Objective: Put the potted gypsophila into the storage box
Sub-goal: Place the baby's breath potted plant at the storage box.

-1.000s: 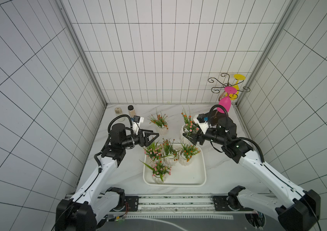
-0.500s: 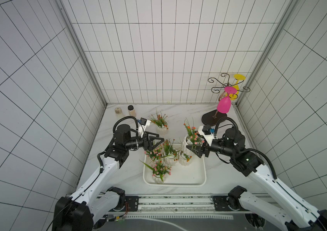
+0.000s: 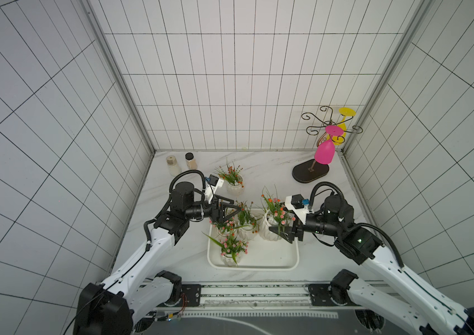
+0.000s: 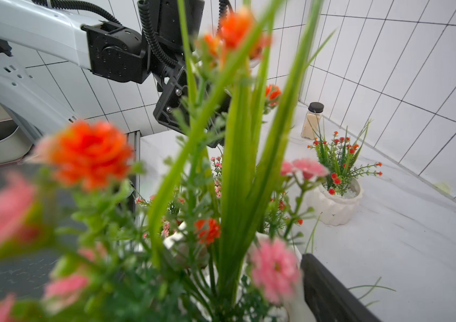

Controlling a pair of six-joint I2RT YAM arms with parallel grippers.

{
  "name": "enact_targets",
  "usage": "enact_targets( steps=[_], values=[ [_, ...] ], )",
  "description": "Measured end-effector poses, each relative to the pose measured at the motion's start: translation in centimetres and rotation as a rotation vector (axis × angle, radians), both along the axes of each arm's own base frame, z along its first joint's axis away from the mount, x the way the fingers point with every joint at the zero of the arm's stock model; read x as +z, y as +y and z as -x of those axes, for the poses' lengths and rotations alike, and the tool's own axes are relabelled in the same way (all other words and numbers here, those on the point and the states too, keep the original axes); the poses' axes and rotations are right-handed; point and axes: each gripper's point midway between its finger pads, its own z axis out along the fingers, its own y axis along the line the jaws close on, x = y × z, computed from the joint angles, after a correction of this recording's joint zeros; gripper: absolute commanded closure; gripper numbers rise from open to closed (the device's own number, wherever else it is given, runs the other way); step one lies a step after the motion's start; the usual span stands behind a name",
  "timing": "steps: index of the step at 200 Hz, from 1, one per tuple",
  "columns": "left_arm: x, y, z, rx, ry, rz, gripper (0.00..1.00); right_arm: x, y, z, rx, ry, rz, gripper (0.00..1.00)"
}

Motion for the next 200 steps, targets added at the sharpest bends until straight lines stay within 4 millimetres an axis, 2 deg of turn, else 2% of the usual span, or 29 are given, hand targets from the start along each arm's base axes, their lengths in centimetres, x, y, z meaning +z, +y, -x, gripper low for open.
enact_targets(
  steps=[105,200],
  values=[
    [0.0,-0.2,0.2,-0.008,-0.001,-0.002,0.19,-3.3,2.3,3.4,0.117,0.027,0.043,0.32],
    [-0.1,-0.2,0.1,0.0,-0.001,-0.005,0.2,-8.0,3.2,3.8,0.113,0.038,0.105,0.31]
  ],
)
